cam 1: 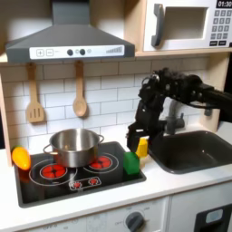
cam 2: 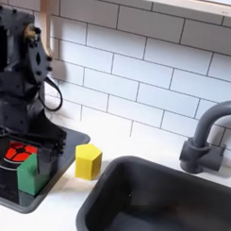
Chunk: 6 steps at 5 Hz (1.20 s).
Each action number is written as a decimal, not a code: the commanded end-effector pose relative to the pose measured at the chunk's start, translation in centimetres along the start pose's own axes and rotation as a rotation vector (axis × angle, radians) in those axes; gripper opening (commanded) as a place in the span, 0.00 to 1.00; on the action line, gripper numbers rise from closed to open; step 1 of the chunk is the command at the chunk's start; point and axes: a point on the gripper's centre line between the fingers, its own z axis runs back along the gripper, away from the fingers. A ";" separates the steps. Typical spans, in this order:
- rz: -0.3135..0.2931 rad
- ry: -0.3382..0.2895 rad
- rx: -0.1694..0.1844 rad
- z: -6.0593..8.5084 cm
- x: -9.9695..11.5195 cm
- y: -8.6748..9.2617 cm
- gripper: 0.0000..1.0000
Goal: Reach green block
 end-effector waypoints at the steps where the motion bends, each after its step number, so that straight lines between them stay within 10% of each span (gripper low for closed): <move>1: -0.005 0.010 0.005 -1.3 1.1 0.3 1.00; 6: -0.034 0.037 0.004 -3.0 1.2 1.1 1.00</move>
